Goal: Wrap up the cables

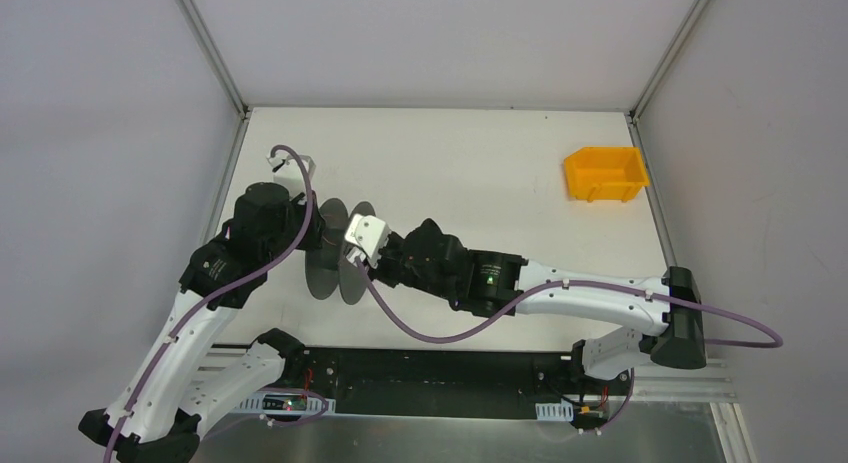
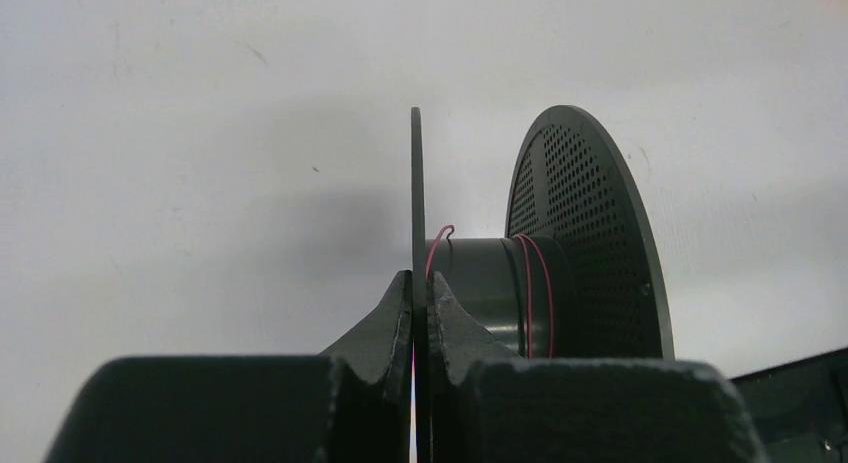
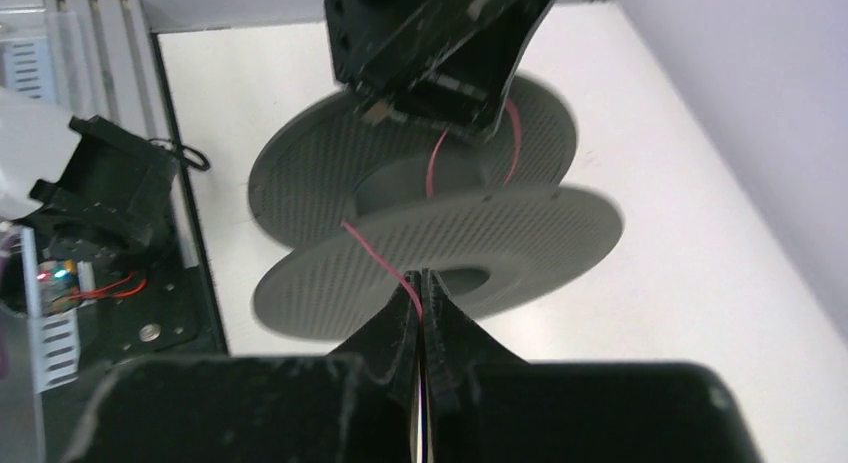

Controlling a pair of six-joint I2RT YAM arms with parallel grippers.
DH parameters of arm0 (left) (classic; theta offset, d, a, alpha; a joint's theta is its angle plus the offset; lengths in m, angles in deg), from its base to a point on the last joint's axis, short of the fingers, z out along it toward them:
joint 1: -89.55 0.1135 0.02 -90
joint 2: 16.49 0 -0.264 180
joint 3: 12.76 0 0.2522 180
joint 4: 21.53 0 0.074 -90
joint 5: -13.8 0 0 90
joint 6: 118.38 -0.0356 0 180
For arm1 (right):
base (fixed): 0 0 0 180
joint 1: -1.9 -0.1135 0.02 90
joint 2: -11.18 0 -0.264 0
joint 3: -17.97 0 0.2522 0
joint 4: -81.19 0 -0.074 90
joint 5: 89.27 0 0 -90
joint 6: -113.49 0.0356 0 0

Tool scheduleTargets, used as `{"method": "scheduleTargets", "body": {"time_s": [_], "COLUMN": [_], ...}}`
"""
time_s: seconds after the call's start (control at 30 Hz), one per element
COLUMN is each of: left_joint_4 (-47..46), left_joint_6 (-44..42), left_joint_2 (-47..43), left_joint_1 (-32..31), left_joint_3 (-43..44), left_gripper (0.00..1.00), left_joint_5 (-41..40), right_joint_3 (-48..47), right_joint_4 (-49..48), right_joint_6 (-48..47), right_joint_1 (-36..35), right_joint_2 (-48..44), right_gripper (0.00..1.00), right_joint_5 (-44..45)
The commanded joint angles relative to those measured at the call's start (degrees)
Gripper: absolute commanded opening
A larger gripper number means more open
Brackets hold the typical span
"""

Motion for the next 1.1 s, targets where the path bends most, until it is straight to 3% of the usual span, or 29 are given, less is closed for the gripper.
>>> {"method": "scheduleTargets", "body": {"time_s": [0.0, 0.17, 0.47, 0.63, 0.8, 1.07], "left_joint_4": [-2.9, -3.8, -5.7, -11.0, -13.7, -15.9], "left_joint_6": [-1.3, -2.3, -11.3, -19.5, -24.6, -26.8], "left_joint_2": [-1.4, -1.1, -1.7, -4.3, -4.6, -2.8], "left_joint_1": [0.0, 0.1, 0.0, 0.0, 0.0, 0.0], "left_joint_3": [-0.9, -2.8, -5.0, -8.2, -8.9, -8.4], "left_gripper": [0.00, 0.00, 0.00, 0.00, 0.00, 0.00], "left_joint_5": [8.2, 15.3, 25.0, 35.4, 40.6, 47.9], "right_joint_3": [0.8, 0.9, 4.3, 7.5, 10.5, 17.7], "right_joint_4": [-9.1, -10.0, -9.2, -7.2, -4.3, -5.0], "right_joint_6": [-10.3, -10.8, -14.7, -14.4, -10.0, -4.6], "right_joint_1": [1.8, 5.0, 7.9, 10.3, 12.3, 14.4], "right_joint_2": [-0.7, -0.3, -2.4, -5.3, -8.6, -14.3], "right_gripper": [0.00, 0.00, 0.00, 0.00, 0.00, 0.03], "right_joint_5": [-0.3, -2.0, -3.8, -12.3, -21.1, -28.6]}}
